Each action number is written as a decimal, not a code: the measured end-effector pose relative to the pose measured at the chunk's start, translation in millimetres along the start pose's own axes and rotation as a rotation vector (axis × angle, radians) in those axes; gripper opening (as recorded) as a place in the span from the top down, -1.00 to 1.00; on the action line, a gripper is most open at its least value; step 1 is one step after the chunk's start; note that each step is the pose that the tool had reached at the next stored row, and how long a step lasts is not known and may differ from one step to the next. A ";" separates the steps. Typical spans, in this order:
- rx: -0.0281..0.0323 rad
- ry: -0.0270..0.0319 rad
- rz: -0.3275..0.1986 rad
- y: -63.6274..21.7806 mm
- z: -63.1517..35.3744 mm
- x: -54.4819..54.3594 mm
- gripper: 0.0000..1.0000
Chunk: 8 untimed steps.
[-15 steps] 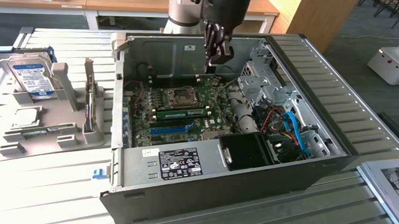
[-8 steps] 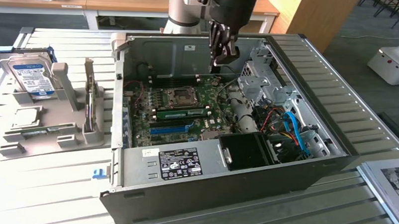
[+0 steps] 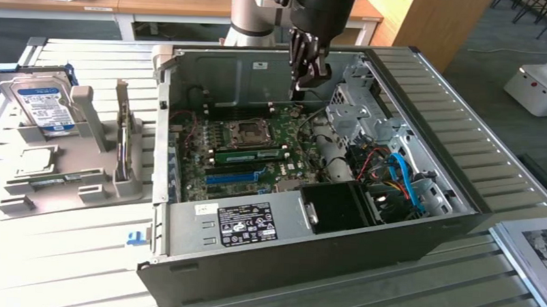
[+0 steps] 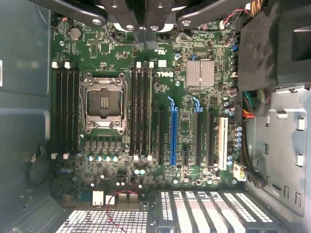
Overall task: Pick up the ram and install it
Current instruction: 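Press down the ram until it locks into place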
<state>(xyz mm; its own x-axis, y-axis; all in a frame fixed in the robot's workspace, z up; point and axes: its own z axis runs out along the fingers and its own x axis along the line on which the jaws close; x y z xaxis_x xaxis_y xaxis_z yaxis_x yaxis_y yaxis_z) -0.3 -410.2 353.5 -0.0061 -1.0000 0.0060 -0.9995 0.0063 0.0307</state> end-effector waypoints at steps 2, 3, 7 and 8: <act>0.0000 0.0000 0.000 0.0 0.0 0.0 0.80; -0.0001 0.0001 0.000 0.0 0.1 0.0 0.80; 0.0000 0.0000 0.000 -0.1 3.9 0.0 0.80; 0.0000 0.0000 0.000 -0.2 5.2 0.0 0.80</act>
<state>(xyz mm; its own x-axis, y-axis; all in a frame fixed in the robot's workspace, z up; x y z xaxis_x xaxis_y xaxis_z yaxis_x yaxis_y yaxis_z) -0.3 -410.2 348.2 -0.0060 -1.0000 0.0060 -0.9995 0.0062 0.0308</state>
